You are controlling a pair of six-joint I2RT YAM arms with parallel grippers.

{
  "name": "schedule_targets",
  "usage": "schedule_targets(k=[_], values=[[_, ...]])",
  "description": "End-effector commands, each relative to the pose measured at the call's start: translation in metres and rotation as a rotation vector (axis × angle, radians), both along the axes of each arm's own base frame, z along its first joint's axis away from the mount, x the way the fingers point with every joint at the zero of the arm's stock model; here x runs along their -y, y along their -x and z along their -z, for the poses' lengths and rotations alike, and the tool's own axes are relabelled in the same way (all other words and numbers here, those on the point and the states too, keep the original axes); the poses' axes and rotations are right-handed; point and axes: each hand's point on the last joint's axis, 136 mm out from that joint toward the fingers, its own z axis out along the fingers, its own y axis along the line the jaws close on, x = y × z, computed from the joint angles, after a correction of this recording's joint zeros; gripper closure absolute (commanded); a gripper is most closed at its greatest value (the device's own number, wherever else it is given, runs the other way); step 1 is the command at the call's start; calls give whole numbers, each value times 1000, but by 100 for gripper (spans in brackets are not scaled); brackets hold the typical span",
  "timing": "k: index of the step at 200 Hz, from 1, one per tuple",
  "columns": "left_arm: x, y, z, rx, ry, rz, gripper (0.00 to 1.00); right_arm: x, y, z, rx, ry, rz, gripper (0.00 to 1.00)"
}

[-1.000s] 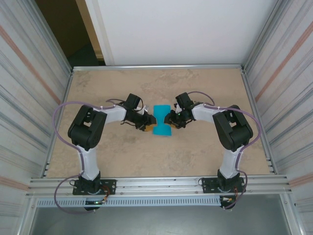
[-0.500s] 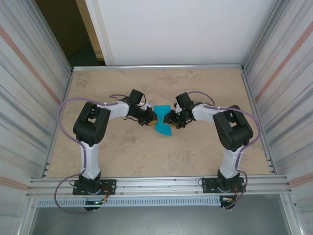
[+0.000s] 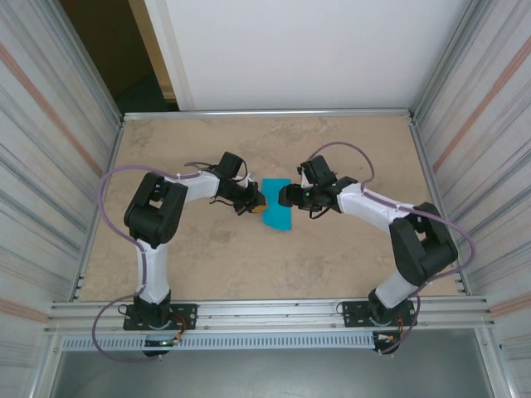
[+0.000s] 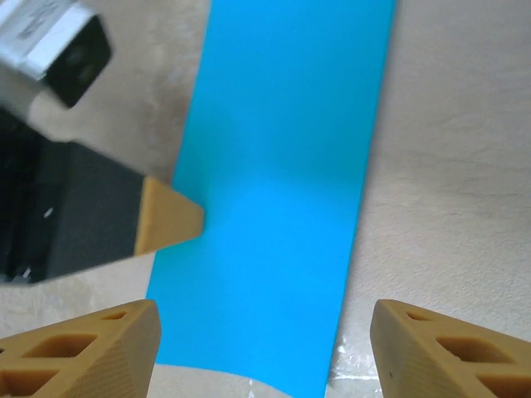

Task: Fold a paper plane with a square sheet of paper (pick it up from the middle)
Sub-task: Third fold the triangle at the center of the table.

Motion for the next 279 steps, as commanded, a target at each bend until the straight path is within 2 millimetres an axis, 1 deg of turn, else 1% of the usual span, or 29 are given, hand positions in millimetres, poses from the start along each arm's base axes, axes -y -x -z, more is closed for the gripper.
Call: schedule_targets(k=[1, 7, 26, 41, 57, 70, 106, 119, 136, 151, 173, 199, 224, 279], values=[[-1, -3, -19, -13, 12, -37, 98, 4, 11, 4, 127, 160, -97, 33], [0, -2, -22, -17, 16, -41, 98, 0, 13, 3, 154, 170, -119, 33], [-1, -2, -26, -33, 13, -64, 98, -21, 24, -2, 227, 185, -224, 34], [-1, -2, -28, -43, 14, -77, 98, -37, 35, -2, 289, 232, -310, 35], [-1, -1, -29, -55, 16, -85, 98, -48, 41, 2, 333, 286, -375, 36], [-1, -1, -30, -60, 17, -87, 98, -52, 42, 9, 354, 332, -396, 37], [-1, -1, -31, -70, 14, -90, 98, -57, 37, 26, 375, 423, -421, 39], [-1, -1, -31, -69, 14, -91, 98, -59, 35, 30, 386, 447, -427, 40], [-1, -1, -30, -73, 12, -91, 98, -56, 30, 33, 394, 477, -402, 43], [-1, 0, -29, -76, 11, -91, 98, -56, 26, 30, 396, 466, -384, 45], [-2, 0, -28, -78, 7, -91, 98, -53, 22, 23, 408, 458, -357, 54], [-2, 0, -27, -76, 3, -90, 98, -51, 24, 20, 409, 439, -363, 61], [-2, 0, -25, -79, -2, -91, 97, -54, 26, 18, 409, 425, -387, 64], [-2, 2, -23, -84, -7, -88, 96, -60, 30, 17, 410, 416, -420, 64]])
